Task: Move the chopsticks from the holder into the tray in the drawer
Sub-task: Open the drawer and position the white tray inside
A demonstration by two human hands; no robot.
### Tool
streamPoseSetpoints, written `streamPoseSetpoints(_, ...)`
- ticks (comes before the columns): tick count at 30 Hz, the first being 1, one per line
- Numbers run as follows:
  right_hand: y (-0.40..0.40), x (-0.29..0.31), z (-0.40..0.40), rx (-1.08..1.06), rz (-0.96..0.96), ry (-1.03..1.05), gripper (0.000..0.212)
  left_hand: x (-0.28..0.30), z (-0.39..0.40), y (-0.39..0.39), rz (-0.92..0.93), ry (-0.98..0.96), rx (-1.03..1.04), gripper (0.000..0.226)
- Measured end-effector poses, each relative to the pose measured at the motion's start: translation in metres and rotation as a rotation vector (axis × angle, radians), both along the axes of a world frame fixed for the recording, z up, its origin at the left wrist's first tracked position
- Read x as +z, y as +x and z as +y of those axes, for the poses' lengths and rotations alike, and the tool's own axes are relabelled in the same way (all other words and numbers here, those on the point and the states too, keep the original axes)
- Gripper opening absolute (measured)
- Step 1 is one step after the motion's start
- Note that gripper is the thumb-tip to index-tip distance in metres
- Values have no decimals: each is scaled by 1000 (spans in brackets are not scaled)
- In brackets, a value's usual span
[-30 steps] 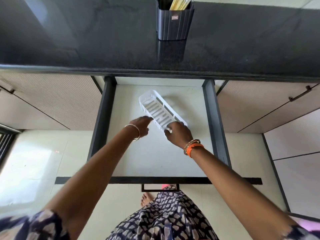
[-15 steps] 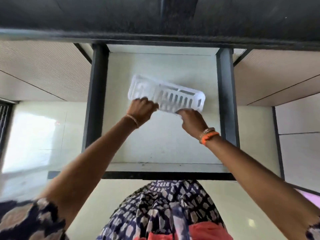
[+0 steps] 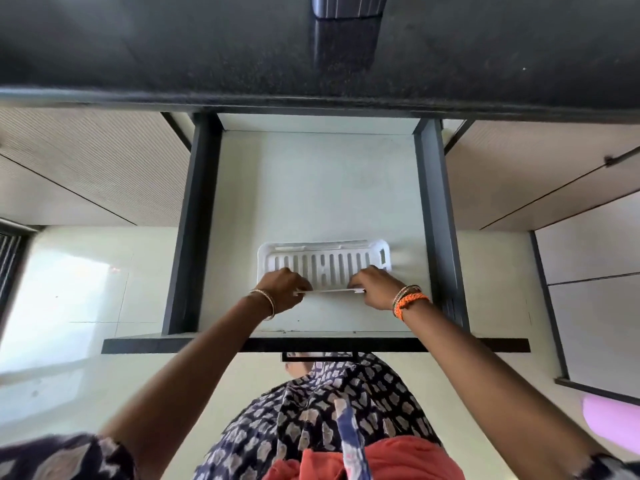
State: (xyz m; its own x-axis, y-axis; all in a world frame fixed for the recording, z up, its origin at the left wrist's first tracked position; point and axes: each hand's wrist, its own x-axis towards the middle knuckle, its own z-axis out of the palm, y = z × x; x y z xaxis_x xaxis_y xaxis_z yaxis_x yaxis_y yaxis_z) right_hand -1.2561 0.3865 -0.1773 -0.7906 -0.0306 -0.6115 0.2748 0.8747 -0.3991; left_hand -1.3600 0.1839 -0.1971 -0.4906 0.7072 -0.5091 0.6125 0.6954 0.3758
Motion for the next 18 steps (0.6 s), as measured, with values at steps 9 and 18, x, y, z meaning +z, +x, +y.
streamPoseSetpoints(9,2,21,-3,-122,-39,-129,49,16,3,2,-68,-136,-29,39)
streamPoseSetpoints(18,-109,158,70,-368,611,-281,22,169,63,-118,31,194,76,24)
